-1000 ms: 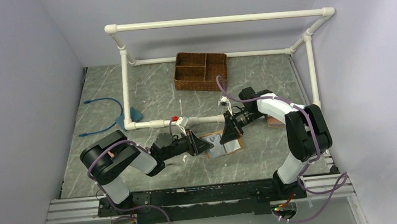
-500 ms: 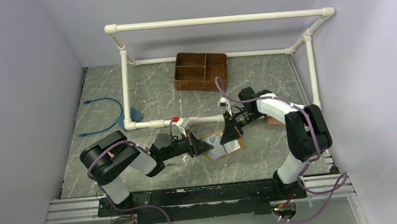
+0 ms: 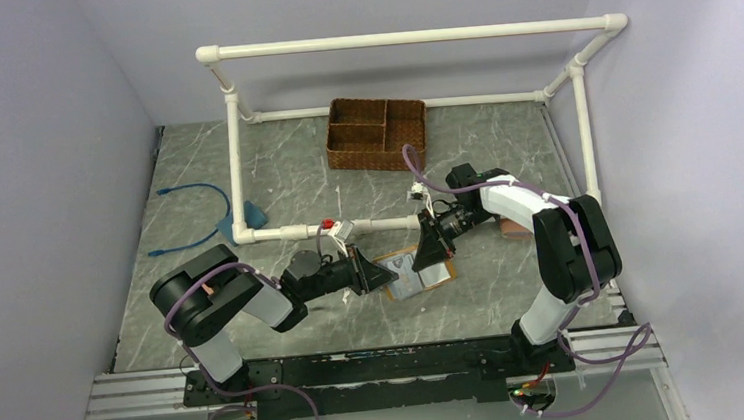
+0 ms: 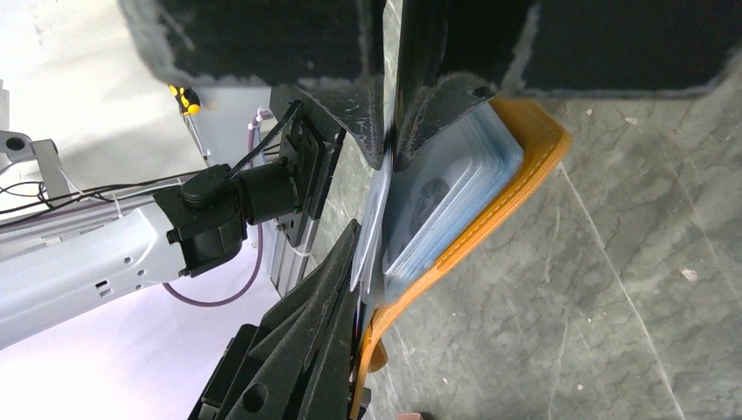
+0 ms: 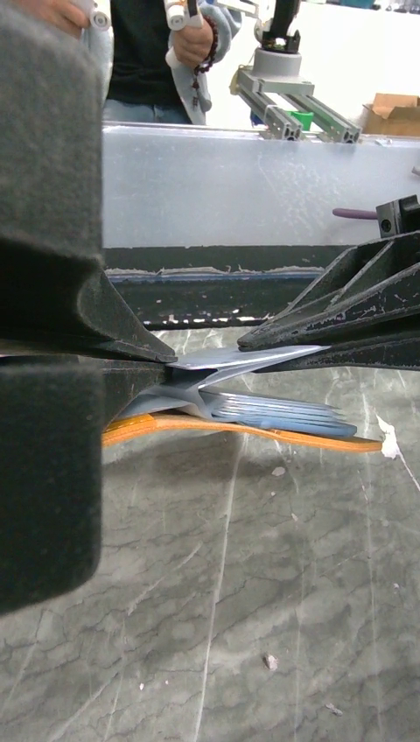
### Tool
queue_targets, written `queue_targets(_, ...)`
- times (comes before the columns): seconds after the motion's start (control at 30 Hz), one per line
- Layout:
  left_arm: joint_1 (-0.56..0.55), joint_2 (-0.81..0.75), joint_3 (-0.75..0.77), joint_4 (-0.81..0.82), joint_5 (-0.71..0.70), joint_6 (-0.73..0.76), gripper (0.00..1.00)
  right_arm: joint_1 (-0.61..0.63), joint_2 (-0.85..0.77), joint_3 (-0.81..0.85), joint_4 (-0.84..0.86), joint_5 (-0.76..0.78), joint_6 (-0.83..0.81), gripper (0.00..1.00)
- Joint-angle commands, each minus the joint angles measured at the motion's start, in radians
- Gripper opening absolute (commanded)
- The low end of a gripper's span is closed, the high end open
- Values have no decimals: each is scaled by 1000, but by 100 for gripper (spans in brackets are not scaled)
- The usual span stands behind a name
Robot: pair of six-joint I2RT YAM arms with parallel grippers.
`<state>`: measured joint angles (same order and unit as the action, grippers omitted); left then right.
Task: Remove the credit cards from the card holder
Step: Remove the credit card from the card holder.
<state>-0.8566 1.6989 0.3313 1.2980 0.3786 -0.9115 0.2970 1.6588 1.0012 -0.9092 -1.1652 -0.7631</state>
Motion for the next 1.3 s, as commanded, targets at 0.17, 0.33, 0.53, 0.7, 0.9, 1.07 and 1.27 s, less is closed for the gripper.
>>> queue_targets(0.17,18,19,-24,63,31,-3,13,-13,12,37,-6,-18,-20,0)
queue_targets(0.33,23,17,-30,66,32,-2,13,-14,13,36,-1,-11,-16,0)
queue_targets(0.53,28,15,-42,76,36,1,10,-13,10,33,4,-4,-13,0)
queue_targets(0.7,51,-74,-79,10,39,49,17,-14,-7,28,1,-1,-28,0)
queue_targets(0.9,56,-435,-64,-487,-28,264,42,-1,-51,12,16,9,-52,0)
queue_targets(1.07,56,-684,-47,-829,-130,403,83,42,-92,7,7,13,-100,0)
queue_targets(1.27,57,-832,-101,-859,-120,492,99,68,-109,9,-34,-5,-163,0)
